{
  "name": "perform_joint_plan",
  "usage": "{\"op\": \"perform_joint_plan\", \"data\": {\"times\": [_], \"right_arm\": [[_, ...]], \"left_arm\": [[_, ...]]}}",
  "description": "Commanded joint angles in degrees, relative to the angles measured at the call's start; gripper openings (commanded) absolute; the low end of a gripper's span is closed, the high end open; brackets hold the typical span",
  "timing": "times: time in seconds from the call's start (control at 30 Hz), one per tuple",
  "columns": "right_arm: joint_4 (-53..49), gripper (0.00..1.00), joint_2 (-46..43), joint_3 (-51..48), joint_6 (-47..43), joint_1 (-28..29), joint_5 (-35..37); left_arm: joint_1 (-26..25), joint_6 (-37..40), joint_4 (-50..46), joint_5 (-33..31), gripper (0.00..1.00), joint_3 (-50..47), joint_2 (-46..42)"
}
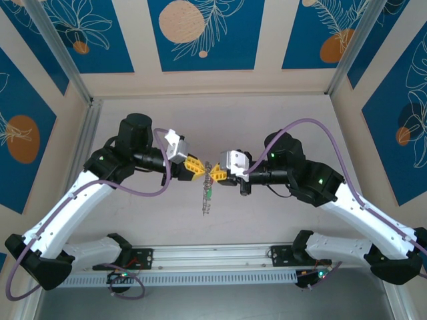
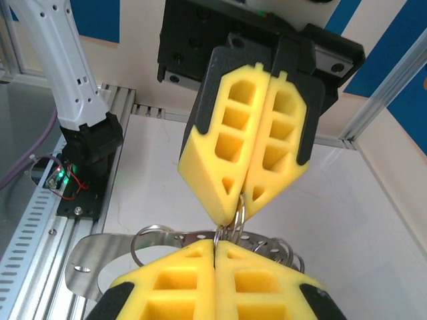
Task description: Put the keys on the keyring
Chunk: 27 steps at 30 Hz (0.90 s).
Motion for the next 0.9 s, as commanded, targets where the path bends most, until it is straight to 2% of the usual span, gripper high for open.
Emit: {"op": "perform_joint_plan", "data": {"times": [0.0, 0.07, 0.23, 0.57, 0.7, 0.87], "right_arm": [[0.5, 0.13, -1.5, -1.8, -0.7, 0.6, 2.2], [0.8, 0.17, -1.9, -2.2, -0.4, 0.6, 2.3], [1.1, 0.22, -2.5, -2.4, 0.8, 0.6, 2.0], [4.8, 0.29, -6.7, -2.1, 9.2, -0.8, 0.3], [9.4, 0.29, -5.2, -2.6, 12.4, -0.6, -2.5], [17.1, 0.29, -3.1, -3.4, 14.0, 0.7, -1.1]], "left_arm": [[-0.2, -1.7, 4.8, 2.4, 0.00, 2.5, -0.8], [-0.3, -2.4, 5.8, 2.5, 0.00, 2.1, -1.1], [-0.2, -4.0, 8.3, 2.5, 0.00, 1.2, -1.9], [-0.3, -3.5, 8.6, 2.2, 0.00, -0.9, -4.5], [-0.4, -3.4, 8.6, -0.1, 0.00, -2.0, -6.2], [-0.3, -6.1, 13.8, -2.6, 0.00, -5.8, -8.8]]}}
